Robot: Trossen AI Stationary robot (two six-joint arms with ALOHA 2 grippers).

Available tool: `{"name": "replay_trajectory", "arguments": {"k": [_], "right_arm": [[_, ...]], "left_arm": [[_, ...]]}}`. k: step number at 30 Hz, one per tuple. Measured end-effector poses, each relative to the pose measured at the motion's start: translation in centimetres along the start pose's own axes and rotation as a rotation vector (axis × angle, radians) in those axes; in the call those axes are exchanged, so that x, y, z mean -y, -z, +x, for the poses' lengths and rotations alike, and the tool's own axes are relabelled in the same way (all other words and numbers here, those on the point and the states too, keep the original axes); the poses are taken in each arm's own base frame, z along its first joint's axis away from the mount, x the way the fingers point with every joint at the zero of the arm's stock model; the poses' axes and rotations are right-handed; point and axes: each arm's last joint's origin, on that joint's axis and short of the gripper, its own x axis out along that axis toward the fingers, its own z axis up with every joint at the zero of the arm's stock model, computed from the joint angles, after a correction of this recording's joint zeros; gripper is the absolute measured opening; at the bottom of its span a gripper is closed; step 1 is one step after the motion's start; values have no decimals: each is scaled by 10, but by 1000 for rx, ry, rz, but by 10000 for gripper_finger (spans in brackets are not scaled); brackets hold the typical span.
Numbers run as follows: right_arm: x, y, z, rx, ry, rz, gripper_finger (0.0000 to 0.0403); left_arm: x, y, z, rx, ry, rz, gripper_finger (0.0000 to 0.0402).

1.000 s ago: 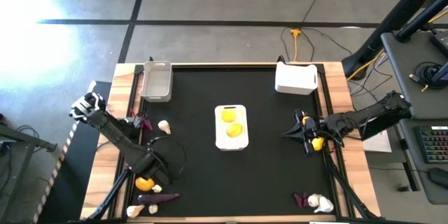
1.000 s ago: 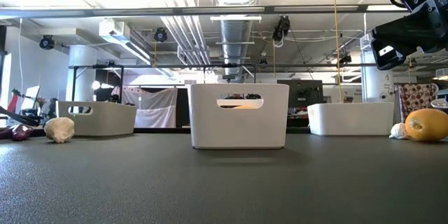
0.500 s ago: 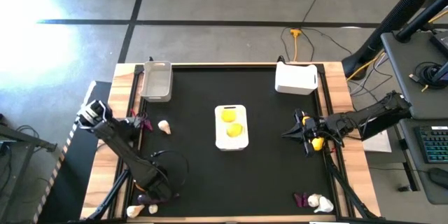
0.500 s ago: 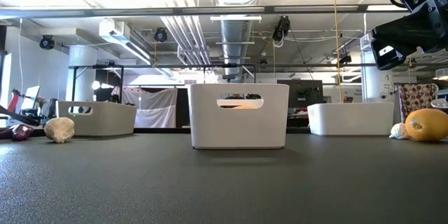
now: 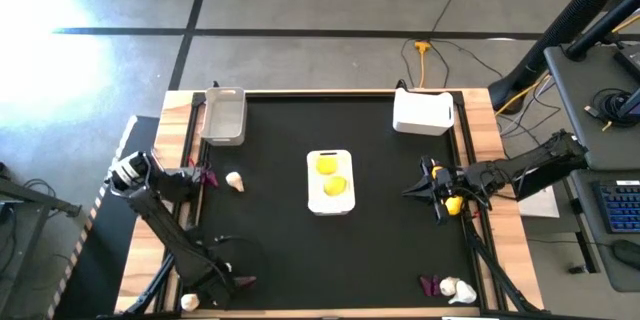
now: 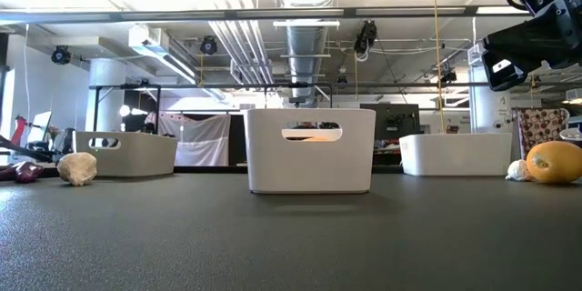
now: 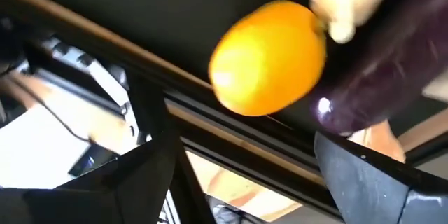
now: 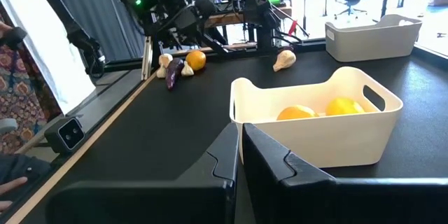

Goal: Sort produce into baskets
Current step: Put the lemon into the bottom white bin

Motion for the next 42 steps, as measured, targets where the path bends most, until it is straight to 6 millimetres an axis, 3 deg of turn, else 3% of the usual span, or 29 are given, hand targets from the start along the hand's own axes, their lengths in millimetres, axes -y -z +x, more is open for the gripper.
{"name": "replay_trajectory", "arguments": {"k": [6, 26, 42], "right_arm": [[0, 0, 0, 0, 0, 0, 13], [0, 0, 0, 0, 0, 0, 13], [0, 0, 0, 0, 0, 0, 13]], "left_arm": [[13, -1, 16, 41, -55, 152, 320], [26, -18, 47, 2, -217, 254, 317], [29, -25, 60, 9, -280, 257, 246]]}}
